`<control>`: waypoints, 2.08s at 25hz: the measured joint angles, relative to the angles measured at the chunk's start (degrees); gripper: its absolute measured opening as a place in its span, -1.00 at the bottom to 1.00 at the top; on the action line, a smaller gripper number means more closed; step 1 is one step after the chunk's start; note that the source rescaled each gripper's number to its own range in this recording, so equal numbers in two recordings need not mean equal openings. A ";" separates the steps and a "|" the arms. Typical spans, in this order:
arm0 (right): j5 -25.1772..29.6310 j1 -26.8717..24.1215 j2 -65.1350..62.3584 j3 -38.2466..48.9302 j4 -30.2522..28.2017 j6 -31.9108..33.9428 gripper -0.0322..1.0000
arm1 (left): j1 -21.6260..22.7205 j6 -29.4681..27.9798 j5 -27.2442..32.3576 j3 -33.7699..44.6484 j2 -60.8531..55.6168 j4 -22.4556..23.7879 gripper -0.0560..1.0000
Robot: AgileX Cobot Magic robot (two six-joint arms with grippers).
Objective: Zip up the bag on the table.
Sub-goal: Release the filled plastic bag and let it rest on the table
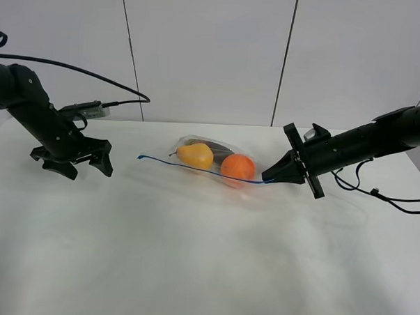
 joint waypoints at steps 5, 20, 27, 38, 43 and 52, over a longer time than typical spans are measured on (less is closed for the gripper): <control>0.00 0.00 0.00 0.00 0.00 -0.15 -0.94 | 0.00 -5.81 10.08 -4.42 0.00 5.25 0.98; 0.06 0.00 0.00 0.00 0.00 -0.46 -0.94 | 0.00 -9.91 25.77 0.63 -13.59 9.77 1.00; 0.06 0.00 0.00 0.00 0.00 -0.57 -0.94 | 0.00 -9.73 26.34 18.97 -37.31 10.26 1.00; 0.06 0.00 0.00 0.00 0.00 -0.57 -0.94 | 0.00 -9.67 20.68 42.69 -74.53 11.25 1.00; 0.06 0.00 0.00 0.00 0.00 -0.57 -0.94 | 0.00 -9.67 18.67 46.20 -87.48 12.45 1.00; 0.06 0.00 0.00 0.00 0.00 -0.71 -0.83 | 0.00 -9.65 18.23 46.32 -108.18 12.51 1.00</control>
